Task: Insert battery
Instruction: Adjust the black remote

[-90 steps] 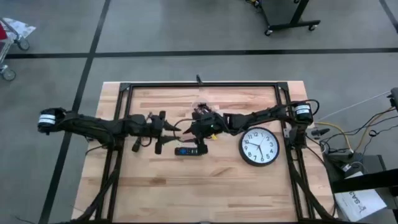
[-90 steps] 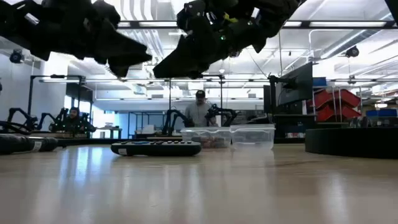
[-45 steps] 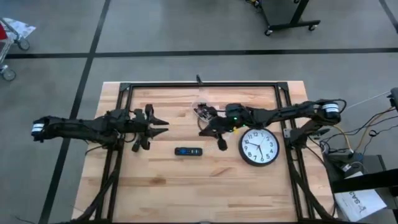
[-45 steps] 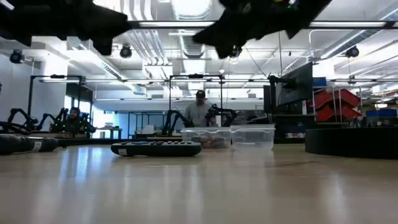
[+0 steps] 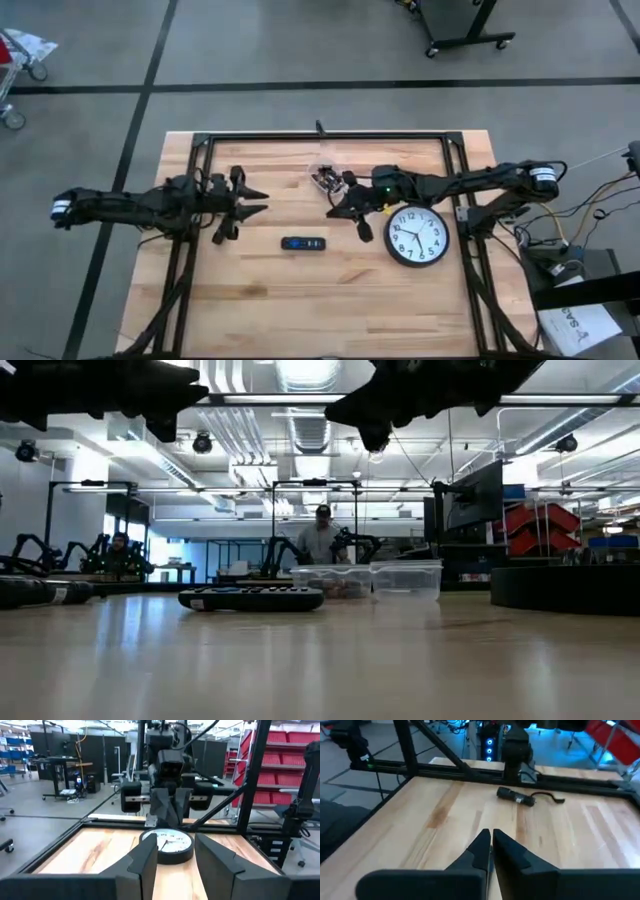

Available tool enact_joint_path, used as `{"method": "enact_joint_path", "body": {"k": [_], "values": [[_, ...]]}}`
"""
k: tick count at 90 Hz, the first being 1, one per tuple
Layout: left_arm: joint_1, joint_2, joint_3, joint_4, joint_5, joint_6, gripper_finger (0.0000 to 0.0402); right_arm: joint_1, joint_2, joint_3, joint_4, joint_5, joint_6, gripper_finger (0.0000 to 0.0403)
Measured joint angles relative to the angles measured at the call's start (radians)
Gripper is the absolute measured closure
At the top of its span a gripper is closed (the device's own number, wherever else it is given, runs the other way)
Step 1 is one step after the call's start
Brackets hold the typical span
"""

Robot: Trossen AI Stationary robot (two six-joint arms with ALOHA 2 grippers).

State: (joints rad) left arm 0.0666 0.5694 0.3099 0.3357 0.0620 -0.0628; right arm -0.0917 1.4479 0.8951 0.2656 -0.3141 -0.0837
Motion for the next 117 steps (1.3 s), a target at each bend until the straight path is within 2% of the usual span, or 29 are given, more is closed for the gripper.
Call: {"method": "enact_joint_path", "body": {"k": [31, 50, 58, 82, 97, 117], "values": [[0.000, 0.091, 0.000, 0.001, 0.000, 0.000, 0.0281, 0.000, 0.006, 0.000, 0.000, 0.000, -0.008, 0.0400], [0.003, 0.149, 0.010, 0.044, 0.000, -0.054, 0.0285, 0.006, 0.002, 0.000, 0.001, -0.001, -0.006, 0.0400], [0.004, 0.148, 0.022, 0.039, 0.045, -0.070, 0.0291, 0.007, -0.002, 0.000, 0.007, -0.005, -0.029, 0.0400], [0.008, 0.063, 0.024, 0.003, 0.050, -0.066, 0.0311, 0.006, -0.024, -0.034, 0.001, -0.008, -0.045, 0.0400], [0.010, -0.028, 0.024, -0.091, -0.055, -0.056, 0.0328, 0.010, -0.115, -0.087, 0.012, -0.008, -0.048, 0.0400], [0.010, -0.087, 0.024, -0.157, -0.059, -0.044, 0.0341, 0.011, -0.176, -0.108, -0.005, 0.001, -0.039, 0.0400]]}}
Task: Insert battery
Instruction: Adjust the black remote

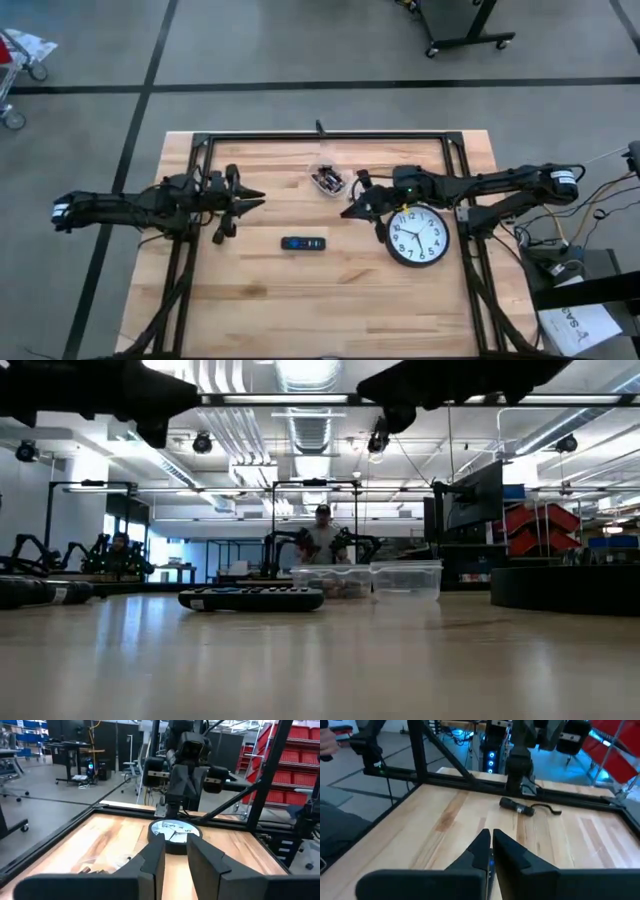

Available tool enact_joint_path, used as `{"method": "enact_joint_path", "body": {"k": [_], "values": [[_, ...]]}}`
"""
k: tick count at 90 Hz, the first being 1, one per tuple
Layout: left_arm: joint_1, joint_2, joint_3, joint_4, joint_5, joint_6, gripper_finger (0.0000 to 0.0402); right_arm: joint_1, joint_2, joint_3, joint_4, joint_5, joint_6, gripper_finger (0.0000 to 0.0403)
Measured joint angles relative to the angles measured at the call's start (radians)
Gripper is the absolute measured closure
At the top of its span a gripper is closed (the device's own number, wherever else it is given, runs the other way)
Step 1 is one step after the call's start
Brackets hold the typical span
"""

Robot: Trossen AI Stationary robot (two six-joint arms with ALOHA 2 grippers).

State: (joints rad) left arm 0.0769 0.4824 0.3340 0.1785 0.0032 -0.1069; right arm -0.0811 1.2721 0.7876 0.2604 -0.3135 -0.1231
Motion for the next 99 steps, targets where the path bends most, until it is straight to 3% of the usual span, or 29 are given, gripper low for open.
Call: {"method": "enact_joint_path", "body": {"k": [41, 99], "values": [[-0.002, -0.027, 0.000, -0.019, 0.014, 0.032, 0.0345, 0.000, 0.016, 0.000, 0.001, -0.001, 0.044, 0.0400], [-0.002, -0.182, -0.008, -0.168, 0.015, 0.019, 0.0400, 0.000, 0.019, 0.000, 0.000, -0.001, 0.044, 0.0400]]}}
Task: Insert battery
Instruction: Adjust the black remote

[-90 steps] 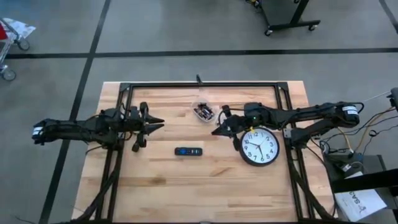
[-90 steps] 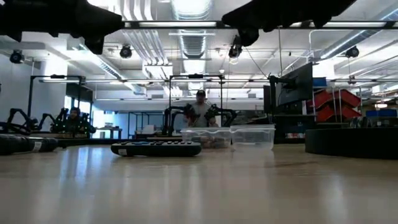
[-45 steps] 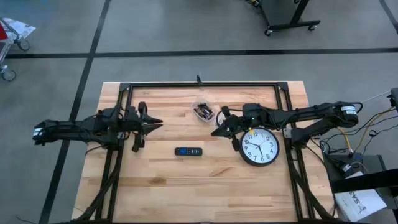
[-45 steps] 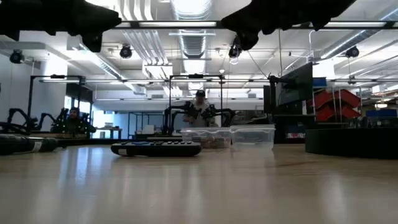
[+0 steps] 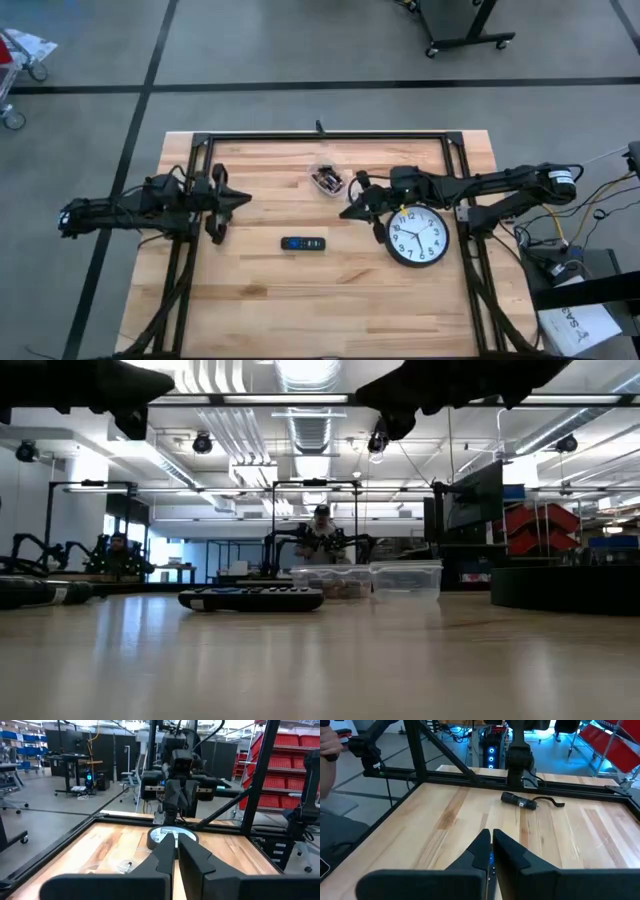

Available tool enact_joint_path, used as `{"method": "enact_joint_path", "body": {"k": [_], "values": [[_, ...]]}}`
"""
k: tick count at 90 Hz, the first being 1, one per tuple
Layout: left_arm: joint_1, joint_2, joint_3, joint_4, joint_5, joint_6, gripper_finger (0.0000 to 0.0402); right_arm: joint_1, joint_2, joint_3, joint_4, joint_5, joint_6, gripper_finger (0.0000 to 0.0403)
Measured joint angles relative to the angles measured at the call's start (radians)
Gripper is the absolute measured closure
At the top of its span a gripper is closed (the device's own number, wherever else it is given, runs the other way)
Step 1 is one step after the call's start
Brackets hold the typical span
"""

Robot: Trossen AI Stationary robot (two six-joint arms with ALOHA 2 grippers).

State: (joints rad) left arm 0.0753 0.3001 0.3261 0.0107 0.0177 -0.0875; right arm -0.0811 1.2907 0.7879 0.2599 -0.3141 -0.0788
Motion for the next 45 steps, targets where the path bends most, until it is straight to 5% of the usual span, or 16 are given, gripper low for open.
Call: {"method": "enact_joint_path", "body": {"k": [45], "values": [[0.000, -0.110, -0.008, -0.040, -0.006, -0.011, 0.0401, 0.000, 0.000, 0.001, 0.000, 0.000, 0.000, 0.0400]]}}
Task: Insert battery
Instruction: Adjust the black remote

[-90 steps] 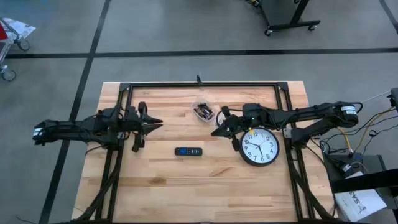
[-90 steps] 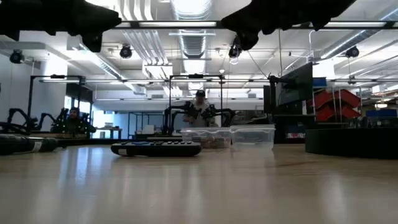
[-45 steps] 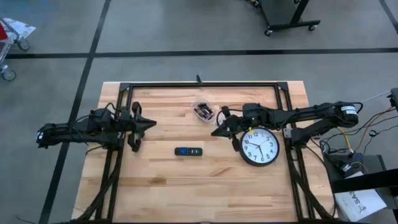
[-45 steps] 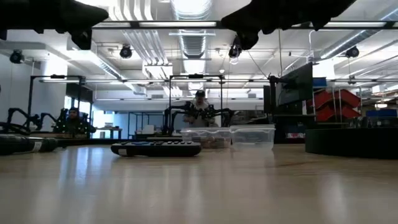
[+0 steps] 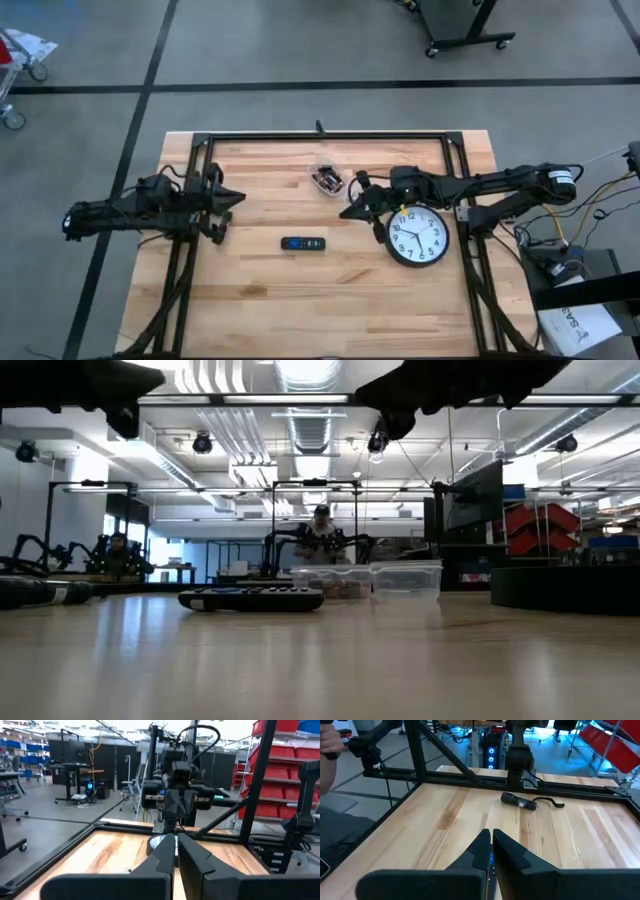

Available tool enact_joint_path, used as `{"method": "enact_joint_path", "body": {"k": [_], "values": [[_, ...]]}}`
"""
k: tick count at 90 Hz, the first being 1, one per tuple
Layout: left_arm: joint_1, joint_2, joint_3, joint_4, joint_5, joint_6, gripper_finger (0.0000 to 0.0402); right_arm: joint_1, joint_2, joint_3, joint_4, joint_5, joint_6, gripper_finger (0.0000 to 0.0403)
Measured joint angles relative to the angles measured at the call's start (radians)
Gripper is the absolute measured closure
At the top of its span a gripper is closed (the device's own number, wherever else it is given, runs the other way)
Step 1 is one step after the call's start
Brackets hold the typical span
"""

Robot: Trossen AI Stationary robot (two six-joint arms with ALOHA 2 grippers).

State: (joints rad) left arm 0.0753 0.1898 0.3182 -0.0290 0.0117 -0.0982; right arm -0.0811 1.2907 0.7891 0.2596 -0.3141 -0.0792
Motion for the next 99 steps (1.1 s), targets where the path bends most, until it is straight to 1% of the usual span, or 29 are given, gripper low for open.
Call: {"method": "enact_joint_path", "body": {"k": [29, 61, 73, 79, 99], "values": [[0.000, -0.089, -0.001, -0.088, -0.001, -0.048, 0.0401, 0.000, 0.000, 0.000, 0.000, 0.000, 0.000, 0.0400], [0.000, -0.094, -0.016, -0.079, -0.002, -0.122, 0.0402, 0.000, 0.000, 0.000, 0.000, 0.000, 0.000, 0.0400], [-0.002, -0.104, -0.036, -0.050, 0.000, -0.122, 0.0402, 0.000, 0.000, 0.000, 0.000, 0.000, 0.000, 0.0400], [-0.002, -0.114, -0.042, -0.033, 0.020, -0.122, 0.0402, 0.000, 0.000, 0.000, 0.000, 0.000, 0.000, 0.0400], [-0.002, -0.131, -0.051, -0.017, 0.149, -0.077, 0.0402, 0.000, 0.000, 0.000, 0.000, 0.000, 0.000, 0.0400]]}}
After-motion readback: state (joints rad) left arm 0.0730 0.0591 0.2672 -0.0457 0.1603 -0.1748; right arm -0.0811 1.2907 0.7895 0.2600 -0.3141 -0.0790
